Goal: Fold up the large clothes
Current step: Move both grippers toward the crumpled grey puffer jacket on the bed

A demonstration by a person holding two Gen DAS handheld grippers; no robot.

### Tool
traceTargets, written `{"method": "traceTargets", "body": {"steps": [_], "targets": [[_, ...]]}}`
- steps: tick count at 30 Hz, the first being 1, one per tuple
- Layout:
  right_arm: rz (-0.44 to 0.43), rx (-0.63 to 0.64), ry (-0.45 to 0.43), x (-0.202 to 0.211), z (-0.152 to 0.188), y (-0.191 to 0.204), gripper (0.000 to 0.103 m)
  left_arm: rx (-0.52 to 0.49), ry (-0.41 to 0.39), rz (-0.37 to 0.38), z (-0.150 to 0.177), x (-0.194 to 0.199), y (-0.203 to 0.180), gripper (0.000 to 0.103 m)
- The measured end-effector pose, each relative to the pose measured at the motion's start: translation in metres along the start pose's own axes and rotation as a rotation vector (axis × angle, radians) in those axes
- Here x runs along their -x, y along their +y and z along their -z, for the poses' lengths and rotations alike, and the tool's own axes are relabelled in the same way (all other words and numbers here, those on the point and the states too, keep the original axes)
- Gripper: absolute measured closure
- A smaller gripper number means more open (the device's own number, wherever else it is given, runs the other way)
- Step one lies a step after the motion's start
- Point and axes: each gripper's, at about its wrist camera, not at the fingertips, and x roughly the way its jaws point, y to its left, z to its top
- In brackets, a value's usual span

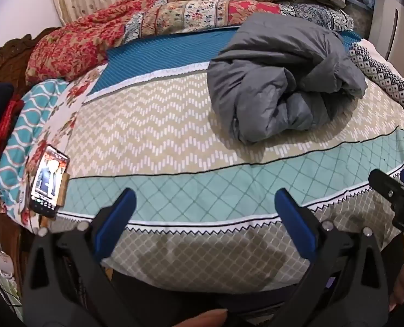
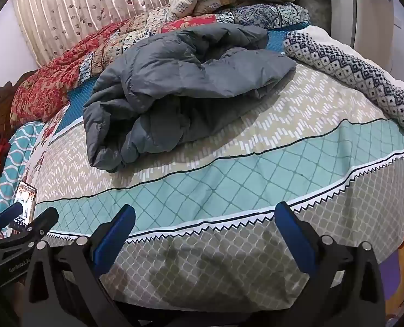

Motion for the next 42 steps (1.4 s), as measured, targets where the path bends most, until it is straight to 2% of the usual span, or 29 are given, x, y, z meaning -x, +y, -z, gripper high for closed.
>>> {"method": "traceTargets", "body": {"steps": [9,22,28,34,39,42], "targets": [[-0.001,0.001,-0.003,0.0,0.001,0.0,0.038,0.003,0.021,0.034,0.0,-0.003,-0.003,0.005],[-0.004,-0.003,0.006,-0.002,0.0,-0.001,0.038,0.02,0.0,0.157,0.004,0.002,-0.004,0.005],[-0.002,0.001,-0.001,-0.002,-0.001,-0.002,0.038,0.048,-0.001,0.187,0.004,0.004,0.003,0.005],[0.021,0.117,-0.078,0.006,-0.016,0.005,0.038,0.097,-0.035,0.163,0.002,0.001,0.03,0.005],[0.069,0.242,-0.168,0.007,-0.047,0.017,0.038,0.142,-0.092,0.025,0.009,-0.005,0.068,0.005],[0.105,0.288,-0.223,-0.001,-0.068,0.027,0.038,0.159,-0.079,-0.016,0.015,-0.012,0.085,0.005]]}}
